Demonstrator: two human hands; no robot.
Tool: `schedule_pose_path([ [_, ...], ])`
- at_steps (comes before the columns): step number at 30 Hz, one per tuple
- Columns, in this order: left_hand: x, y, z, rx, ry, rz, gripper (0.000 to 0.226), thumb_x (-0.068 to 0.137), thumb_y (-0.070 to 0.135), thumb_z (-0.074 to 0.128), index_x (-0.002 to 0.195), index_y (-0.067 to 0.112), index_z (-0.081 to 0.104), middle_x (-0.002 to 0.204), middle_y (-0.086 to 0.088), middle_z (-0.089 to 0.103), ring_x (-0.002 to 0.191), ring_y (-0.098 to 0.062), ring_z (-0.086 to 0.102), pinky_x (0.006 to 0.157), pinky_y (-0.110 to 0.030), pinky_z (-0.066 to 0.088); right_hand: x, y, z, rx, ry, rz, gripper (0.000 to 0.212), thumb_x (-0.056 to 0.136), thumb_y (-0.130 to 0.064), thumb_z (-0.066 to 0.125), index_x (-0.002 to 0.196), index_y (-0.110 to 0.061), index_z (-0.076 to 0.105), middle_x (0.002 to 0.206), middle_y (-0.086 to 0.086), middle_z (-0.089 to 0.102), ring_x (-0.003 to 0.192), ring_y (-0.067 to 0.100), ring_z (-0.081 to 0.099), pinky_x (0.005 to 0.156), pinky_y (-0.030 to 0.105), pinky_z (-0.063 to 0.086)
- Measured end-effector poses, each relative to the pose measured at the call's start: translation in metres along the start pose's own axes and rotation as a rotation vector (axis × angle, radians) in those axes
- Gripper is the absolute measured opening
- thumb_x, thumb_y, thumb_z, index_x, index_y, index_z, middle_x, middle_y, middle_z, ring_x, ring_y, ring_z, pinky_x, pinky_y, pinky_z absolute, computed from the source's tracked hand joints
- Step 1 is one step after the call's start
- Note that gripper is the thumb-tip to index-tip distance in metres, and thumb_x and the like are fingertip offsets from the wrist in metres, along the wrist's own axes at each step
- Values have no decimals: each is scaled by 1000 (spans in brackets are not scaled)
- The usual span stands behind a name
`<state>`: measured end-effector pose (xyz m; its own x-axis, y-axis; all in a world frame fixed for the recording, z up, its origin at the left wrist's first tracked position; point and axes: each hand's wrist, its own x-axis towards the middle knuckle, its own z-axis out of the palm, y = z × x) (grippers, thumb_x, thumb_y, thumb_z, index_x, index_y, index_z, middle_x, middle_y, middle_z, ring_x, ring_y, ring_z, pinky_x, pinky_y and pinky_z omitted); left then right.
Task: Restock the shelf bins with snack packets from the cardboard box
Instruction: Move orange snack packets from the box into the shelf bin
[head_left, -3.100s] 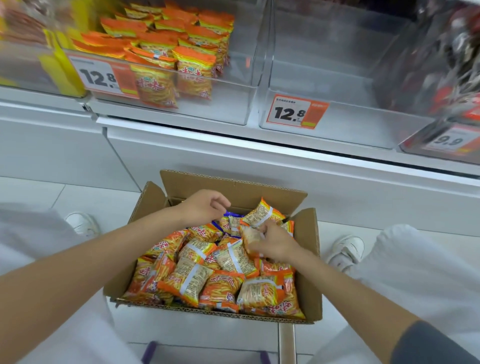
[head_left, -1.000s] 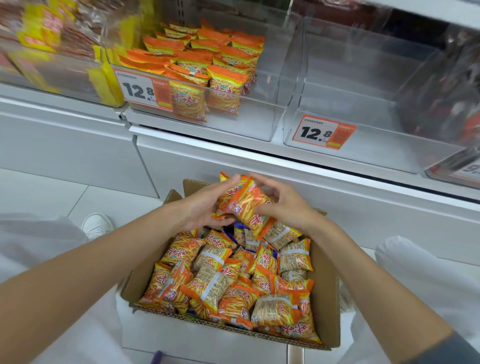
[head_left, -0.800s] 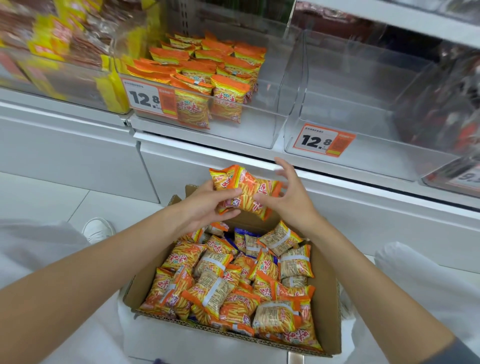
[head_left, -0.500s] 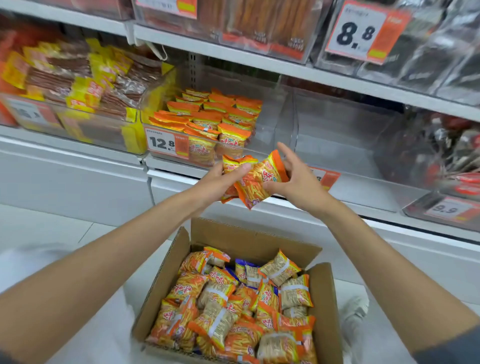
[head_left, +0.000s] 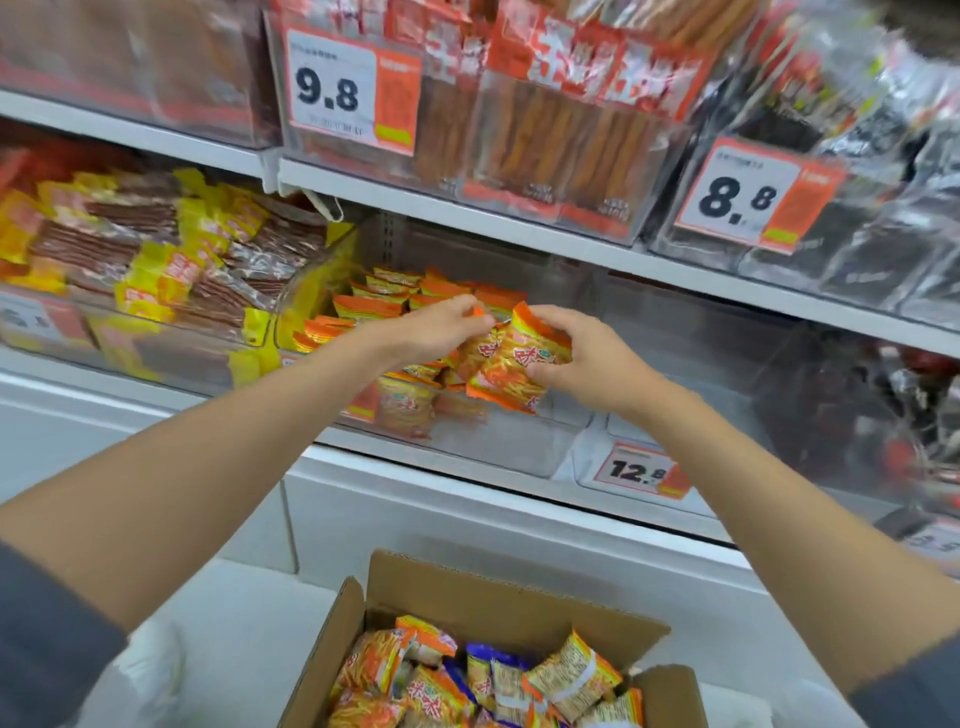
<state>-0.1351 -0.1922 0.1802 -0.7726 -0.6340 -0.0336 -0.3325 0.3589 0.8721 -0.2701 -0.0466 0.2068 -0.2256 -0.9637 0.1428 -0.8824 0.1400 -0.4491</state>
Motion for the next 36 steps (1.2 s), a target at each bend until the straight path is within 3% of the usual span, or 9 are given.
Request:
schedule_pose_path([
  [4, 12, -14, -9, 80, -93, 46, 20, 99, 24, 53, 112, 14, 64, 89, 3, 59, 86, -13, 58, 72, -27, 58, 9, 3, 12, -123, -16, -28, 68, 82, -21, 76, 143, -15, 46, 140, 5, 51, 129, 18, 46, 98, 14, 27],
  [7, 17, -16, -19, 316, -55, 187, 19, 95, 25, 60, 109, 16, 69, 98, 9, 60, 86, -5, 55, 78, -22, 43, 17, 0, 17, -188, -23, -73, 64, 80, -30, 76, 138, -22, 52, 127, 2, 56, 121, 19, 49, 102, 26, 37],
  [11, 19, -22, -26, 437, -168, 187, 24, 93, 19, 63, 69, 24, 64, 65, 11, 53, 58, -5, 44, 59, -24, 35, 23, -6, 25, -188, -149, -110, 51, 80, -30, 75, 128, -19, 61, 120, 6, 56, 116, 19, 47, 98, 38, 42],
  [14, 14, -28, -27, 463, -193, 160, 10, 94, 25, 63, 89, 23, 72, 73, 20, 57, 64, 3, 51, 60, -12, 36, 20, -6, 22, -64, -153, -107, 30, 87, -15, 70, 116, -8, 69, 118, 20, 60, 119, 29, 48, 99, 37, 36],
  [16, 11, -29, -29, 439, -184, 149, 17, 93, 26, 63, 105, 19, 73, 80, 21, 61, 68, 1, 55, 63, -9, 36, 17, -5, 21, 8, -141, -64, 28, 88, -16, 70, 116, -16, 70, 108, 3, 64, 115, 23, 54, 102, 35, 40],
  [21, 9, -32, -30, 413, -245, 91, 14, 95, 23, 62, 90, 17, 74, 72, 20, 63, 66, -1, 57, 64, -16, 38, 26, -8, 33, 98, -247, 8, 24, 84, -16, 76, 106, -23, 74, 84, -14, 61, 86, 11, 56, 94, 42, 49],
  [26, 11, -40, -30, 349, -202, 121, 26, 95, 27, 60, 119, 23, 69, 114, 7, 67, 107, -11, 60, 94, -29, 46, 39, -1, 21, 204, -369, 158, 45, 86, -23, 73, 130, -25, 60, 113, -2, 58, 103, 12, 58, 72, 22, 54],
  [31, 11, -39, -27, 355, -250, 68, 37, 96, 44, 50, 118, 21, 70, 134, 8, 58, 122, -8, 51, 98, -25, 37, 50, 2, 44, 99, -326, 181, 46, 79, -22, 81, 121, -13, 64, 95, -3, 54, 82, 10, 55, 63, 20, 47],
  [36, 12, -43, -29, 302, -270, 75, 42, 76, 60, 66, 103, 29, 76, 107, 18, 69, 100, -3, 61, 87, -25, 47, 52, 8, 42, 291, -335, 257, 48, 77, -25, 82, 119, -11, 64, 92, -8, 50, 83, 8, 57, 52, 16, 50],
])
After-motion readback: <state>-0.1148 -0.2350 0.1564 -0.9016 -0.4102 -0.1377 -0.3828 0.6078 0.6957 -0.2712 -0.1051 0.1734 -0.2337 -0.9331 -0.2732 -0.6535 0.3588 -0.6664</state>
